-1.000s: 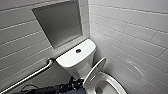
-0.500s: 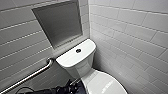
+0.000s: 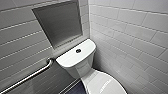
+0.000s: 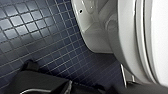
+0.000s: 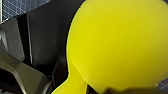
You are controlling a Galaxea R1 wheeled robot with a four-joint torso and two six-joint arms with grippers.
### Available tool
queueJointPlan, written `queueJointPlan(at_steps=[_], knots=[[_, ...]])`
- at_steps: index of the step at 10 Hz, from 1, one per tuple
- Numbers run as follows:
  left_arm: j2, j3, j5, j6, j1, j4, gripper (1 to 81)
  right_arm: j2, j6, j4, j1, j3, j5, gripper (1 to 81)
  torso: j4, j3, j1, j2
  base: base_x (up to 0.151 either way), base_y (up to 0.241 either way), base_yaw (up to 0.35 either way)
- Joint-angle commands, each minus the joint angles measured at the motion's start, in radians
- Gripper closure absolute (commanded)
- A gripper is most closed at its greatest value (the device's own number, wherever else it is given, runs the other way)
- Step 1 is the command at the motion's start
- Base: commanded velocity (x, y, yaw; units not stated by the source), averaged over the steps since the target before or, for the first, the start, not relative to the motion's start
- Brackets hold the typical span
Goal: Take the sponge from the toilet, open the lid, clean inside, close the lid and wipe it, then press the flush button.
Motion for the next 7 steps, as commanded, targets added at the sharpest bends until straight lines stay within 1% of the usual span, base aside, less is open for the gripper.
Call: queueJointPlan(at_steps=[1,2,4,5,6,7], knots=[[-0.064,0.037,0.061,0.069,0.184,0.265,1.0,-0.015,0.004,-0.015,0.002,-0.012,-0.082,81.1,0.000,0.000,0.000,0.000,0.000,0.000,0.000],[-0.055,0.009,0.057,0.069,0.235,0.292,1.0,-0.008,0.004,-0.020,-0.006,-0.028,-0.086,81.1,0.000,0.000,0.000,0.000,0.000,0.000,0.000],[-0.030,-0.036,0.058,0.071,0.310,0.308,1.0,0.014,0.000,-0.023,-0.021,-0.056,-0.095,81.1,0.000,0.000,0.000,0.000,0.000,0.000,0.000],[-0.009,-0.055,0.058,0.071,0.344,0.347,1.0,0.014,0.000,-0.044,-0.027,-0.053,-0.089,81.1,0.000,0.000,0.000,0.000,0.000,0.000,0.000],[0.016,-0.088,0.055,0.071,0.381,0.385,1.0,-0.010,0.004,-0.080,-0.038,-0.019,-0.058,81.1,0.000,0.000,0.000,0.000,0.000,0.000,0.000],[0.050,-0.135,0.053,0.071,0.407,0.413,1.0,-0.053,0.006,-0.089,-0.047,0.051,0.021,81.1,0.000,0.000,0.000,0.000,0.000,0.000,0.000]])
